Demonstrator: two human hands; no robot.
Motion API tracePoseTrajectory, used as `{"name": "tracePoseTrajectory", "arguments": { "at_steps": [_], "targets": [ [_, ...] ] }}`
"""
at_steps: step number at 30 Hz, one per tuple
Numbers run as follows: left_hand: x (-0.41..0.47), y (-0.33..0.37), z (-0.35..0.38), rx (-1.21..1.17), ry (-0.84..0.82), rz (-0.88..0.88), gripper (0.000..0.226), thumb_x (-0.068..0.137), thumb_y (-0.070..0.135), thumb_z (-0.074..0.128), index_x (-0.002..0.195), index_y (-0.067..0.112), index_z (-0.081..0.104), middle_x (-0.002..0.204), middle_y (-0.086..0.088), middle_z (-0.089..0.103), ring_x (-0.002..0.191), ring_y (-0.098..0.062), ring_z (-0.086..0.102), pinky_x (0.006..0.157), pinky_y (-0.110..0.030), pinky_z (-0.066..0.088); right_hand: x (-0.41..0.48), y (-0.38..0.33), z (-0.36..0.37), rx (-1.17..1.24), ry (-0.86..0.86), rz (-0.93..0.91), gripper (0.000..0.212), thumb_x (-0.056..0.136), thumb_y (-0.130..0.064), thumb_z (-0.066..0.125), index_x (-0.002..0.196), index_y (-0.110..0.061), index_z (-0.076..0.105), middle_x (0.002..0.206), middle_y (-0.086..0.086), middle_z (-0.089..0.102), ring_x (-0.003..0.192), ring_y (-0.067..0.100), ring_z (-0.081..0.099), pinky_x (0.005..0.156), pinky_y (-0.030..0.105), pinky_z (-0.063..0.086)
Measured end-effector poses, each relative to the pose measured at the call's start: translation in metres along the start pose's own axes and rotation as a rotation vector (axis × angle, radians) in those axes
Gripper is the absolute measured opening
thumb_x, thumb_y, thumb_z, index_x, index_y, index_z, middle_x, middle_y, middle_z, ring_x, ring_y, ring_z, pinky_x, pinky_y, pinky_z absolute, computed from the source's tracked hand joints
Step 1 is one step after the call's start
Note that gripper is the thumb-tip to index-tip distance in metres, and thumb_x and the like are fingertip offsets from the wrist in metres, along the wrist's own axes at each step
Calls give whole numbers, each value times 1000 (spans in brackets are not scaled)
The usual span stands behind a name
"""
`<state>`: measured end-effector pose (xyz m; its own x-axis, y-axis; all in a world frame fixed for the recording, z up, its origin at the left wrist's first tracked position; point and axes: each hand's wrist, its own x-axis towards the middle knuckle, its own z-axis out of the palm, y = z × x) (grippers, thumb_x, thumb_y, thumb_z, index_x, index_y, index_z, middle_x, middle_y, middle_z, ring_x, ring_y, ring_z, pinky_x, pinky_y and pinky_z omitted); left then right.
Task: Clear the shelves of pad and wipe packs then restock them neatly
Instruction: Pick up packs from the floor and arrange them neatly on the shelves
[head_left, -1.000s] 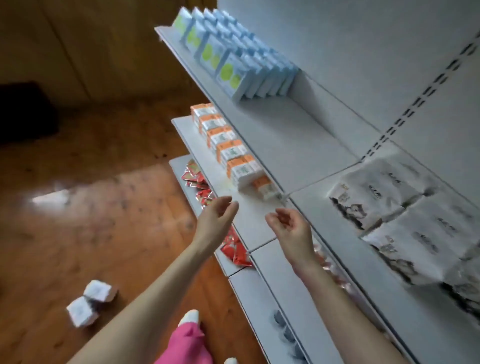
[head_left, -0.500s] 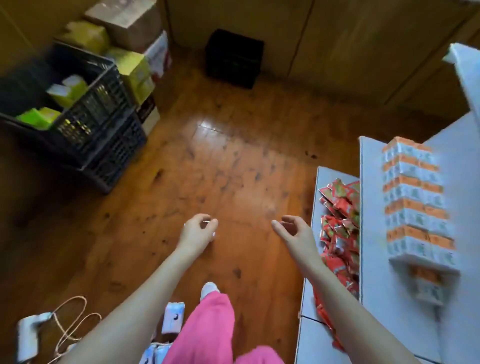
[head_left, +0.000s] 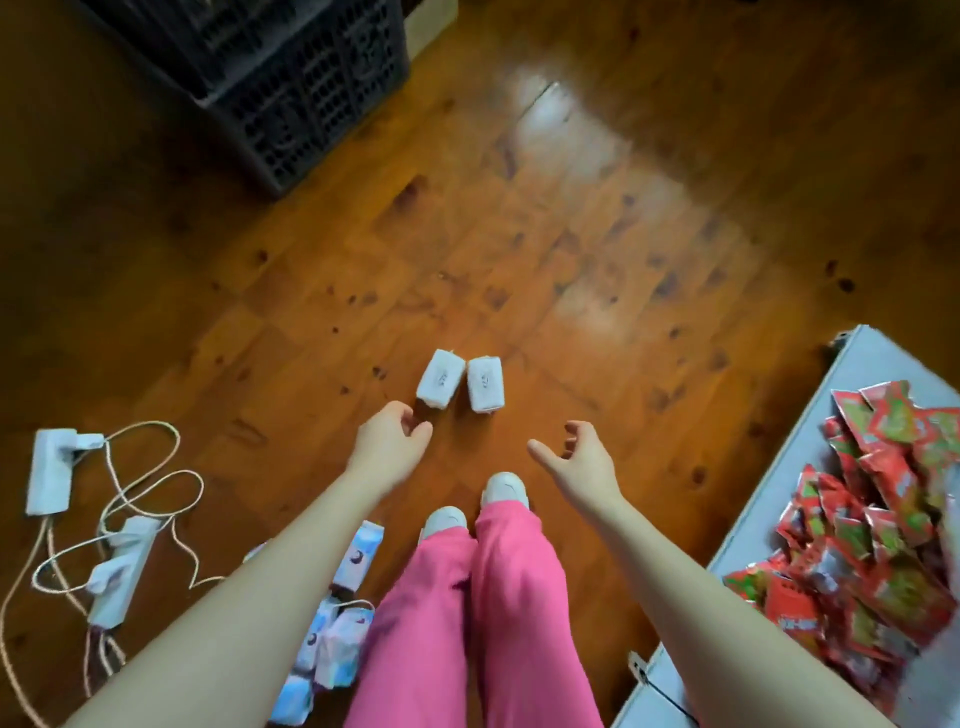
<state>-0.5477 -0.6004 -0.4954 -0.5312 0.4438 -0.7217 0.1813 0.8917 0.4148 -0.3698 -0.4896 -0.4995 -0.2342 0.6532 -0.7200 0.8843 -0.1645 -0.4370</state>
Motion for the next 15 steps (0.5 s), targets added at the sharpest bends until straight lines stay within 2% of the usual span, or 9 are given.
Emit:
{"name": "tracePoseTrajectory", "arguments": {
  "at_steps": [4,7,12,15],
  "targets": [
    [114,-44,71,-15,59,-75,53,92,26,55,137,3,39,136,-18,48,126,-31,45,101,-35,36,122,36,76,-166,-69,-22,80,84,-39,66,144,-5,24,142,17,40,129,29,42,101,34,36],
    [191,-70,117,-23,101,-113,64,89,26,60,141,4,31,142,-19,38,131,-32,37,103,-37,33,205,57,127,-210,-87,-48,87,82,-41,67,145,-6,19,142,19,38,129,33,40,102,37,35],
    [289,-94,173,38,102,-67,81,82,24,69,145,7,21,144,-17,31,132,-35,34,104,-38,29,310,77,196,-220,-65,-83,95,72,-43,75,143,-11,20,133,16,40,122,34,43,97,41,41],
    [325,-102,197,87,51,-38,103,76,32,75,149,14,6,148,-13,25,133,-37,31,107,-40,26,341,84,223,-298,-31,-77,103,73,-46,74,146,-12,9,136,16,34,121,36,43,94,42,42]
  ]
}}
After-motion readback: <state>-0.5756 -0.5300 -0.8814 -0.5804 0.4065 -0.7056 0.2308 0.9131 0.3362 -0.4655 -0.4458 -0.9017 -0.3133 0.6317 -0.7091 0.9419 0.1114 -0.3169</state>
